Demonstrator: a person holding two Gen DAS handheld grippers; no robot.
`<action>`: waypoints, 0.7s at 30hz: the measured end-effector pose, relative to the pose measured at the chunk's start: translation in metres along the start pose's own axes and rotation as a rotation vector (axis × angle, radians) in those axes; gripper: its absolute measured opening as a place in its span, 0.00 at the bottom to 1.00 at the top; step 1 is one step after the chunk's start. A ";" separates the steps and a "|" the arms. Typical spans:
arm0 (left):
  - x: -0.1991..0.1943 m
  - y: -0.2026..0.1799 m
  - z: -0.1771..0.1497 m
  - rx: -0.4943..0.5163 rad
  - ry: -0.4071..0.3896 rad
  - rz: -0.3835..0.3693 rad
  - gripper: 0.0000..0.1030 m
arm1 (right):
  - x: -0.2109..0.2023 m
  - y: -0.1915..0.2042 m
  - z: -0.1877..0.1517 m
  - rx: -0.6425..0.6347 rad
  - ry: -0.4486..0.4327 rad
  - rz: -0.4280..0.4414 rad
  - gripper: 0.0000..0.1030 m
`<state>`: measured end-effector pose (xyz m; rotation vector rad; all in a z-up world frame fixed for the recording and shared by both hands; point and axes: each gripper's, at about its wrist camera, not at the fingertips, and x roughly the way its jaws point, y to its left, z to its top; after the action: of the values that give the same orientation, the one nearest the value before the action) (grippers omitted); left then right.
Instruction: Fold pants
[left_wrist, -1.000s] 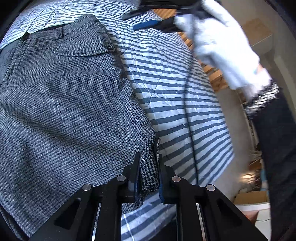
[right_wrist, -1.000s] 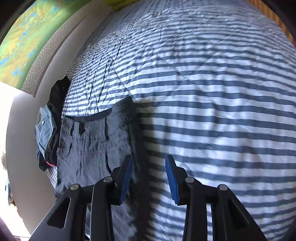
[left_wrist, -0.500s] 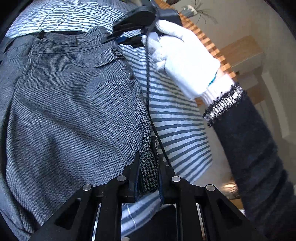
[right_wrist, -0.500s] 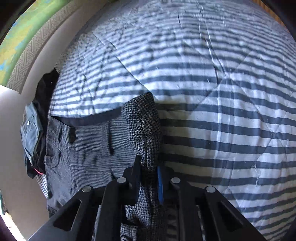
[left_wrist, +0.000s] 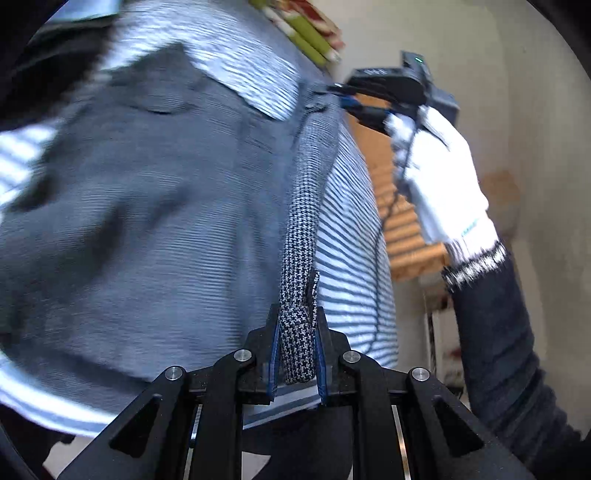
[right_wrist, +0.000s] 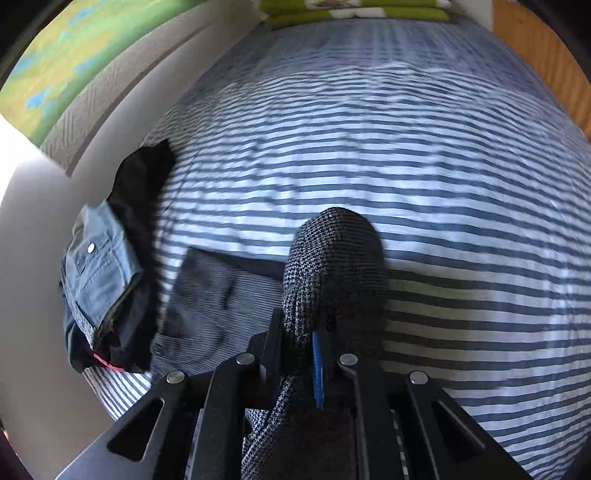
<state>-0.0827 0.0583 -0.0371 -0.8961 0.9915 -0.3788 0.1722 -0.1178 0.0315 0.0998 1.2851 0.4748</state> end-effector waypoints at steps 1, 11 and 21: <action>-0.009 0.012 -0.001 -0.019 -0.013 0.006 0.15 | 0.009 0.020 0.001 -0.020 0.006 -0.013 0.11; -0.088 0.107 -0.014 -0.177 -0.092 0.028 0.15 | 0.100 0.133 0.003 -0.088 0.088 -0.067 0.11; -0.126 0.108 -0.033 -0.180 -0.112 0.102 0.16 | 0.155 0.160 0.008 -0.084 0.132 -0.087 0.11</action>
<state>-0.1876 0.1881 -0.0604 -1.0139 0.9742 -0.1529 0.1648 0.0889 -0.0517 -0.0584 1.3903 0.4665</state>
